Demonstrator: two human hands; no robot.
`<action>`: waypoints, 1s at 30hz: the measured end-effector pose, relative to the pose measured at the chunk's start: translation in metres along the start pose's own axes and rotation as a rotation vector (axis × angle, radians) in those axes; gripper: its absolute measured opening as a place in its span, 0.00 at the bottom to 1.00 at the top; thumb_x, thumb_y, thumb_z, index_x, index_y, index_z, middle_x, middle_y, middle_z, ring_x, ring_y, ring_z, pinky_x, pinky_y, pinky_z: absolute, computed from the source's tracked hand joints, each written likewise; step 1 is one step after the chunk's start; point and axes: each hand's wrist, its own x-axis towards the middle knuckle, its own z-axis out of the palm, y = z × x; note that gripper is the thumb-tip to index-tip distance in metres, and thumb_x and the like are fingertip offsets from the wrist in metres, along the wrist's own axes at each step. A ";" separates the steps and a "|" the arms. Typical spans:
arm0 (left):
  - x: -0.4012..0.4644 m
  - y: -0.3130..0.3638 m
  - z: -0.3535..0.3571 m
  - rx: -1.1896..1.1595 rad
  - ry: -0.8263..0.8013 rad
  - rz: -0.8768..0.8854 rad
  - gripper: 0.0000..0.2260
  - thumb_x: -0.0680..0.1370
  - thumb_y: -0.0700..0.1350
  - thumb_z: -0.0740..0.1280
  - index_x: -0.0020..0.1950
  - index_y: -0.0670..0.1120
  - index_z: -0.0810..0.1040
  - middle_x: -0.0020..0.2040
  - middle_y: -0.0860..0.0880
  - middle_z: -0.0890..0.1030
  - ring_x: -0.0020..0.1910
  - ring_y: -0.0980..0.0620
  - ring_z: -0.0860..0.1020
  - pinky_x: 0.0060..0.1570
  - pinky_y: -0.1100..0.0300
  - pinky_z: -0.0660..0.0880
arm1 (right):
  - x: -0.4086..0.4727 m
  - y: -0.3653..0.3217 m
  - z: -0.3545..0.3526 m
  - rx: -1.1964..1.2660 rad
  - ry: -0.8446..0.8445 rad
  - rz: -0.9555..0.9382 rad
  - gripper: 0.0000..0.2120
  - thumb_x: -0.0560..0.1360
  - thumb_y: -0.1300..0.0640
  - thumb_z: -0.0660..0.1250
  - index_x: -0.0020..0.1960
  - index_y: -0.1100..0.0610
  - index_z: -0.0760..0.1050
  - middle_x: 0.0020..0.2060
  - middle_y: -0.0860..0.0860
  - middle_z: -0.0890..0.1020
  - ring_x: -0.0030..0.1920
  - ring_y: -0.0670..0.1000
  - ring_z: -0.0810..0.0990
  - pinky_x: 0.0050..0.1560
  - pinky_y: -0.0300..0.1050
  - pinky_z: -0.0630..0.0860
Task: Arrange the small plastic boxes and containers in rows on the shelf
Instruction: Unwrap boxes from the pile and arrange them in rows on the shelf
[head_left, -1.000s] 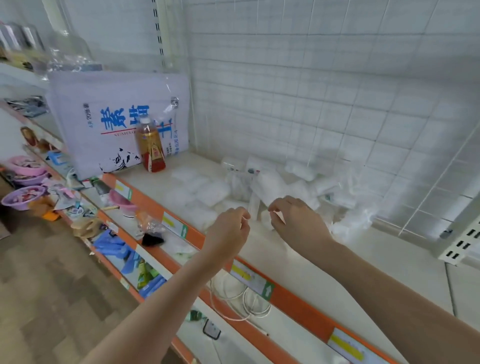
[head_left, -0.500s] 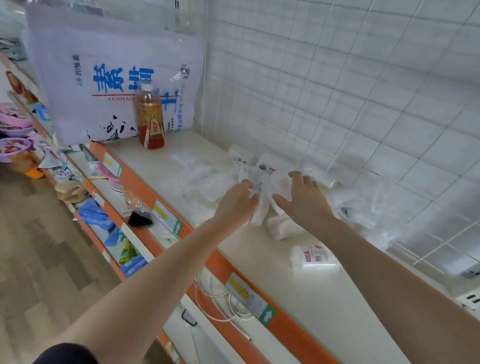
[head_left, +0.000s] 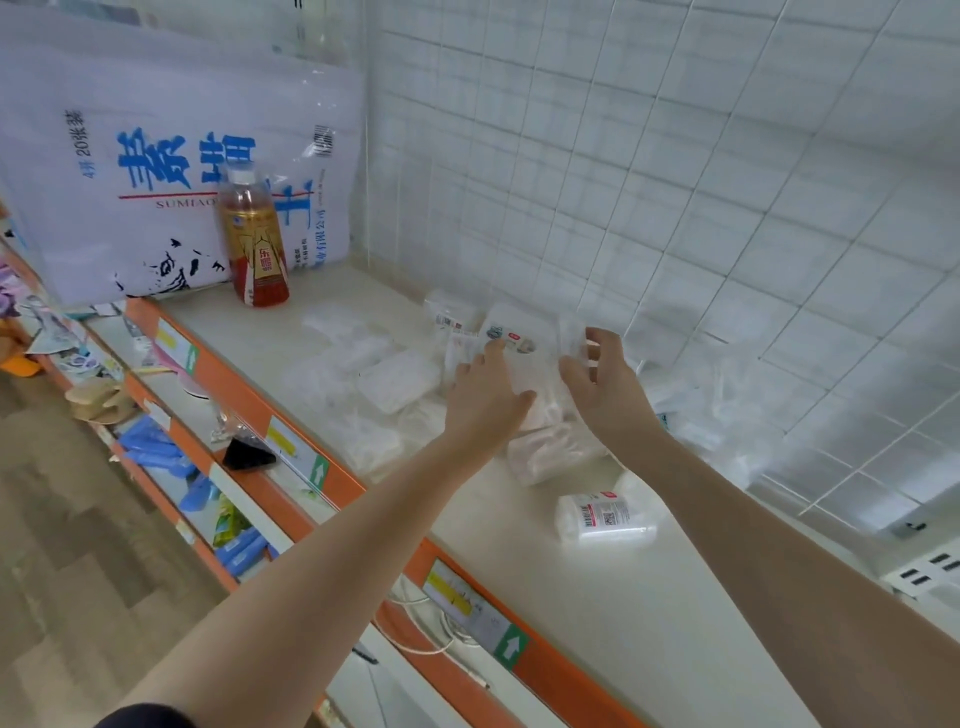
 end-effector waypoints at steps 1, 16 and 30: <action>-0.001 0.002 -0.001 -0.046 0.009 -0.003 0.30 0.73 0.42 0.66 0.73 0.44 0.58 0.65 0.44 0.72 0.62 0.44 0.70 0.60 0.51 0.69 | -0.002 0.000 -0.003 0.062 0.025 0.011 0.17 0.79 0.54 0.58 0.67 0.55 0.63 0.51 0.47 0.76 0.47 0.45 0.76 0.43 0.36 0.70; -0.083 0.071 0.010 -0.681 0.067 0.197 0.12 0.80 0.46 0.60 0.62 0.54 0.64 0.54 0.68 0.70 0.53 0.62 0.74 0.52 0.49 0.78 | -0.076 0.030 -0.091 0.823 0.071 0.303 0.10 0.79 0.58 0.62 0.58 0.61 0.74 0.45 0.56 0.82 0.39 0.52 0.82 0.42 0.49 0.81; -0.205 0.178 0.107 -0.841 -0.679 0.187 0.16 0.74 0.43 0.70 0.60 0.47 0.72 0.50 0.48 0.81 0.46 0.58 0.80 0.43 0.68 0.74 | -0.262 0.121 -0.213 0.877 0.289 0.334 0.26 0.70 0.65 0.71 0.65 0.54 0.68 0.47 0.55 0.80 0.43 0.52 0.82 0.45 0.48 0.79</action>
